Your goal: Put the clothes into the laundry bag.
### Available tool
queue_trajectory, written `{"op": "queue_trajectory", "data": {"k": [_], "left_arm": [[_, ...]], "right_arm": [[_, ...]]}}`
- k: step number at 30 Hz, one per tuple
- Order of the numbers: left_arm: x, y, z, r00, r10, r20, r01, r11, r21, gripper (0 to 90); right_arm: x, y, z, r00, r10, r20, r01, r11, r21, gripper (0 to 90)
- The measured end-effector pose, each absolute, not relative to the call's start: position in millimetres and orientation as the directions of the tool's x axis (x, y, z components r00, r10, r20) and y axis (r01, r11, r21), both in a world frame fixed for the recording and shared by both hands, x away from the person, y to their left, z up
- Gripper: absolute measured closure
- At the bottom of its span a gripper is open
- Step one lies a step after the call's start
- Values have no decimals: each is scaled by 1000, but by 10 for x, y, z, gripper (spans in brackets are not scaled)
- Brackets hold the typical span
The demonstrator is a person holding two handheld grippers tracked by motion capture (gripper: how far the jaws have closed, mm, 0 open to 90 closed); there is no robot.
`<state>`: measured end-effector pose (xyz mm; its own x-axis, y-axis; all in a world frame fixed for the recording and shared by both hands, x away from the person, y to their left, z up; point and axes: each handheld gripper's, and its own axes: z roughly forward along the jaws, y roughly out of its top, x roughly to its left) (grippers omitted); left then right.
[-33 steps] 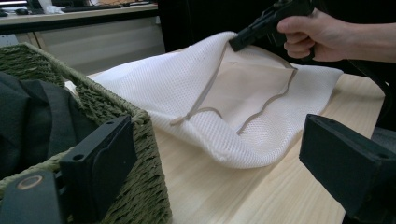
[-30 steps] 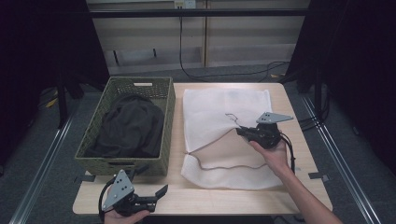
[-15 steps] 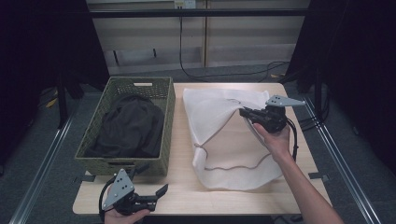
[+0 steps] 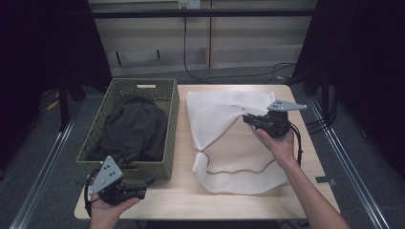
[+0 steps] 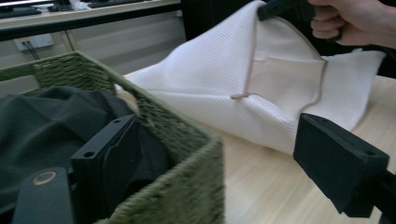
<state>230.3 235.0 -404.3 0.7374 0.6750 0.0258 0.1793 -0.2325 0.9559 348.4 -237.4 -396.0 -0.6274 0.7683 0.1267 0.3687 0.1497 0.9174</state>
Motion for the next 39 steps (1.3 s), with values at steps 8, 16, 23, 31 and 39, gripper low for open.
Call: {"op": "queue_trajectory", "data": {"k": [8,16,23,31,39], "left_arm": [[2651,2501,-3832,660,747,79,240,-309,920,108],[3062,2582,-3790,662,750,2,322,-287,902,88],[3336,2512,-3741,665,746,43,344,-357,869,72],[3797,2521,-3701,631,775,26,396,-351,849,64],[4166,2374,-3758,627,779,37,444,-395,804,40]], "right_arm": [[3474,-2345,-3982,-622,774,120,378,163,911,876],[3478,-2344,-3990,-628,768,126,384,165,909,875],[3481,-2333,-3997,-635,762,126,385,171,907,875],[3494,-2336,-4018,-638,757,144,396,162,904,875],[3500,-2324,-4039,-640,754,147,401,165,901,875]]}}
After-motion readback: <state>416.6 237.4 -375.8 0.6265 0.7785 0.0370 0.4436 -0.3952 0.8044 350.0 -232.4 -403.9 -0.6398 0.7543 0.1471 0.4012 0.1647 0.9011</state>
